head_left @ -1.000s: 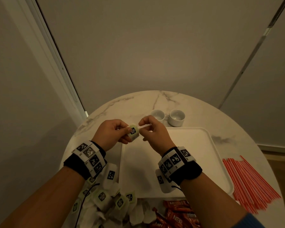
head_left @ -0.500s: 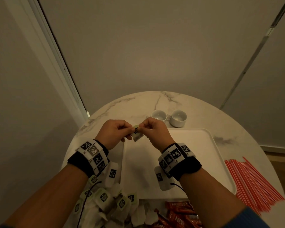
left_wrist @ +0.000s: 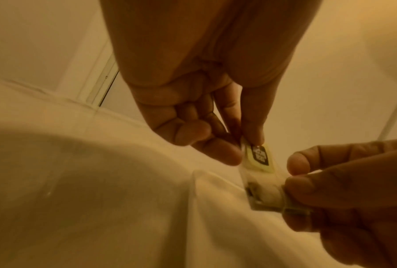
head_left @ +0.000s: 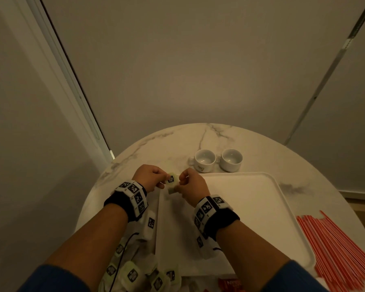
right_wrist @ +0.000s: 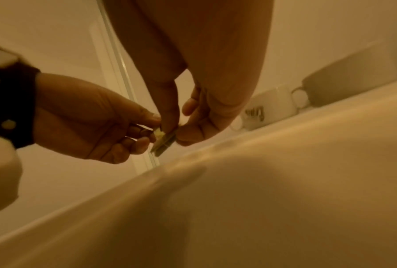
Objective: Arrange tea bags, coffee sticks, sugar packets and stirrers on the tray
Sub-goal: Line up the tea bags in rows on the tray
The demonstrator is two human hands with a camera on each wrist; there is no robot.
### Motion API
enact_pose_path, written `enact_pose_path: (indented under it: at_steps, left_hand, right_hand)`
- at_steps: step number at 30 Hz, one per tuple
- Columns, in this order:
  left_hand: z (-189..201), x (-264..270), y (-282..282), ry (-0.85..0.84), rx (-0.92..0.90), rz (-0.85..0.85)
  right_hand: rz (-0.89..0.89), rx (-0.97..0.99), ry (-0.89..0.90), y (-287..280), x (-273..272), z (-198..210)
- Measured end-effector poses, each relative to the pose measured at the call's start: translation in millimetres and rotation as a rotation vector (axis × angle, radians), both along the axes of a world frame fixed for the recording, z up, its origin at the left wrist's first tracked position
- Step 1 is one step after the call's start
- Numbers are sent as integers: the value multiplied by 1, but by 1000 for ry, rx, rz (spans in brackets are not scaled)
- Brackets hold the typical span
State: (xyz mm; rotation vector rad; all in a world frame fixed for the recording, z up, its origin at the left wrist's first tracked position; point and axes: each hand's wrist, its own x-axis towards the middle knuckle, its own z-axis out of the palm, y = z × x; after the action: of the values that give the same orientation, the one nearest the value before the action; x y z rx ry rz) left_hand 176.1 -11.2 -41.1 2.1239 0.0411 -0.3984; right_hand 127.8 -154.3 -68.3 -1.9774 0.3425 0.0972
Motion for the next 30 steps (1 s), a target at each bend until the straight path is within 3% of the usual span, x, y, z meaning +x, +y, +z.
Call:
enact_pose_path:
  at_steps: [15, 30]
  left_hand:
    - [-33, 14, 2, 49, -138, 153]
    - [-38, 14, -2, -31, 48, 51]
  right_hand:
    - [-64, -266, 130, 7, 42, -16]
    - [11, -293, 144, 11, 44, -14]
